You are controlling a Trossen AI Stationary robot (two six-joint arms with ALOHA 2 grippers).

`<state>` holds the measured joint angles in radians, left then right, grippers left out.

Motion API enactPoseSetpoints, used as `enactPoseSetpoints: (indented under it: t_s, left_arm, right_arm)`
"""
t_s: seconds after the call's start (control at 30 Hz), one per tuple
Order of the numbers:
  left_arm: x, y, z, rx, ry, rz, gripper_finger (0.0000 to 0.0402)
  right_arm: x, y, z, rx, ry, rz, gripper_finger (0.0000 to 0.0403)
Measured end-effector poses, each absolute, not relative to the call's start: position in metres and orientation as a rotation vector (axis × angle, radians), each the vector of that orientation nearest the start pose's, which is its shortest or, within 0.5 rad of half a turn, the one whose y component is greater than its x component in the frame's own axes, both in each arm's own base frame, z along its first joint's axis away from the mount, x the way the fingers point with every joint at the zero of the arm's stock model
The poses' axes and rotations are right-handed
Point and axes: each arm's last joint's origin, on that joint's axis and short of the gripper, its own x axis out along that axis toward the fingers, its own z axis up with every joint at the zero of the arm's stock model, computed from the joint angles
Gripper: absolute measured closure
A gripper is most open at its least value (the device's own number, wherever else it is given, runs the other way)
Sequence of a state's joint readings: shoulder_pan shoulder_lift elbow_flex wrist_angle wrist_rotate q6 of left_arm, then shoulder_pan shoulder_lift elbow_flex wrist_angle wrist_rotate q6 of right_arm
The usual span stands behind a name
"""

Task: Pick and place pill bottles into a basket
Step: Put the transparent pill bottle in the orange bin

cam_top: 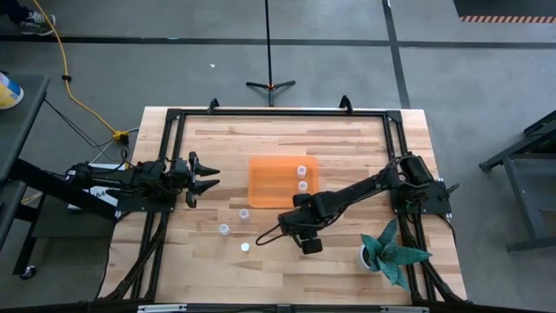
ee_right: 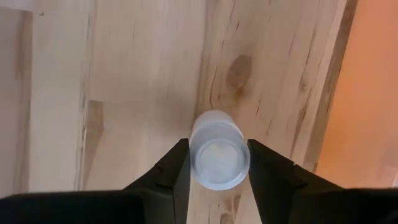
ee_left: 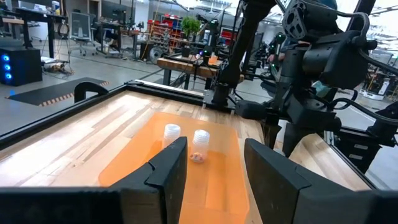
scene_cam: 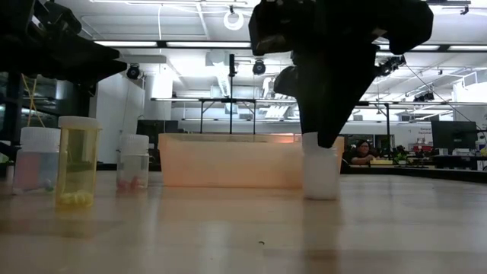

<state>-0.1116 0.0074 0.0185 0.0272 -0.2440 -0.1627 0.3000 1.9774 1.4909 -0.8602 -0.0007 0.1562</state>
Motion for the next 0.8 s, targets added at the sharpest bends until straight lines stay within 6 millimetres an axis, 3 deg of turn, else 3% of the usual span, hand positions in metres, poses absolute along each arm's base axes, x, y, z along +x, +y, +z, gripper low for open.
enactPoseSetpoints:
  t_s: [0.13, 0.3, 0.5, 0.63, 0.8]
  left_arm:
    - [0.096, -0.004, 0.172, -0.169, -0.049, 0.129, 0.0206]
    - [0.096, -0.004, 0.172, -0.169, -0.048, 0.129, 0.0206]
    - [0.096, -0.004, 0.172, -0.169, -0.049, 0.129, 0.0206]
    - [0.096, -0.004, 0.172, -0.169, -0.049, 0.129, 0.0206]
    - [0.096, -0.004, 0.172, -0.169, -0.048, 0.129, 0.0206]
  right_arm:
    - [0.380, 0.114, 0.205, -0.032, 1.326, 0.184, 0.0278]
    - [0.395, 0.110, 0.242, -0.118, 1.221, 0.220, 0.0264]
    - [0.406, 0.080, 0.282, -0.206, 1.144, 0.141, 0.0278]
    - [0.411, 0.047, 0.283, -0.186, 1.151, 0.109, 0.0273]
    - [0.410, 0.008, 0.251, -0.117, 1.216, 0.075, 0.0266]
